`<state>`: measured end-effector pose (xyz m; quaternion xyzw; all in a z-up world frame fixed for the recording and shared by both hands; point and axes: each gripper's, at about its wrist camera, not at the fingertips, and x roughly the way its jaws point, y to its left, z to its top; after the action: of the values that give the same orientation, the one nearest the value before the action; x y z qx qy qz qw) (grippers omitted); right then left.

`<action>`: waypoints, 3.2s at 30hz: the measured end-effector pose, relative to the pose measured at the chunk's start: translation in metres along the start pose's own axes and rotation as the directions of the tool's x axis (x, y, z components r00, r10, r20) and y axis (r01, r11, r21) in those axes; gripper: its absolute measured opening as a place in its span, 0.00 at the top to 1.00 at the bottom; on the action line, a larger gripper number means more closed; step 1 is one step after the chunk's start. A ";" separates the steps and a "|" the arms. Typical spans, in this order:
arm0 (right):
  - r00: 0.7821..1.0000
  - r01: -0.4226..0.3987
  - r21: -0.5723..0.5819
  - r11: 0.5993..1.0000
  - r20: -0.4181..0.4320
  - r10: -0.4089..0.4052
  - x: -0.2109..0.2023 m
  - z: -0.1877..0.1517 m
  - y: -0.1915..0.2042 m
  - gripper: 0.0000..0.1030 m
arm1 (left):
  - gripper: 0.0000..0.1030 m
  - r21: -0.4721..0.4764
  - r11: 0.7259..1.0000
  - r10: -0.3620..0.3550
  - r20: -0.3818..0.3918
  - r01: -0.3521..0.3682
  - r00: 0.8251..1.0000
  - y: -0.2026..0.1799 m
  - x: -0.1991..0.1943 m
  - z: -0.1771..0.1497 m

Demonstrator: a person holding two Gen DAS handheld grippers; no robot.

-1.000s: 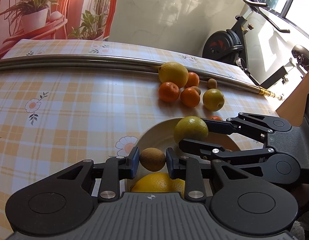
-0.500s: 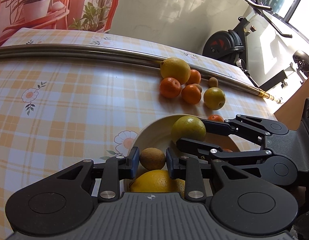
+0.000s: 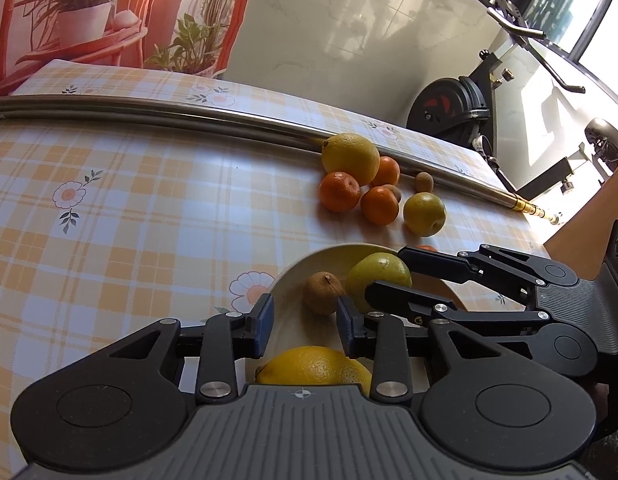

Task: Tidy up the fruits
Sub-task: 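Lower and release the kiwi in the plate with the left gripper while the right gripper releases the citrus, then move both open grippers back to the fruit cluster beside the rod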

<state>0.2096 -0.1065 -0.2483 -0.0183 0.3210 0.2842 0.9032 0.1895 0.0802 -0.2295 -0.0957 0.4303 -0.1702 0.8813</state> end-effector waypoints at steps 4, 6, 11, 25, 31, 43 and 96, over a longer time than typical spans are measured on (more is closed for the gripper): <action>0.999 0.003 0.020 1.000 0.047 -0.004 -0.014 0.001 -0.004 0.58 | 0.61 0.021 0.999 0.029 0.025 -0.029 0.999 -0.006 -0.006 0.002; 0.996 0.022 0.038 0.999 0.081 -0.025 -0.024 0.000 -0.010 0.58 | 0.61 0.024 0.999 0.035 0.036 -0.036 0.999 -0.008 -0.009 0.004; 0.983 0.110 0.099 0.989 0.138 -0.123 -0.042 -0.007 -0.031 0.58 | 0.60 0.030 0.998 0.055 0.056 -0.057 0.997 -0.012 -0.012 0.008; 0.929 0.311 0.249 0.917 0.123 -0.349 -0.047 -0.041 -0.096 0.57 | 0.59 0.053 0.993 0.102 0.076 -0.106 0.992 -0.022 -0.012 0.021; 0.929 0.307 0.301 0.903 0.111 -0.352 -0.040 -0.050 -0.107 0.56 | 0.58 0.060 0.992 0.109 0.073 -0.113 0.991 -0.025 -0.009 0.023; 0.943 0.244 0.304 0.921 0.148 -0.299 -0.042 -0.047 -0.113 0.49 | 0.58 0.066 0.991 0.106 0.090 -0.113 0.990 -0.035 0.001 0.043; 0.945 0.278 0.247 0.928 0.103 -0.310 0.028 0.001 -0.166 0.78 | 0.52 0.029 0.990 0.130 0.130 -0.135 0.983 -0.036 0.042 0.097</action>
<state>0.3150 -0.2319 -0.2886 0.0580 0.2809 0.1072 0.9520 0.2829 0.0332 -0.1894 -0.0607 0.3753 -0.1130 0.9180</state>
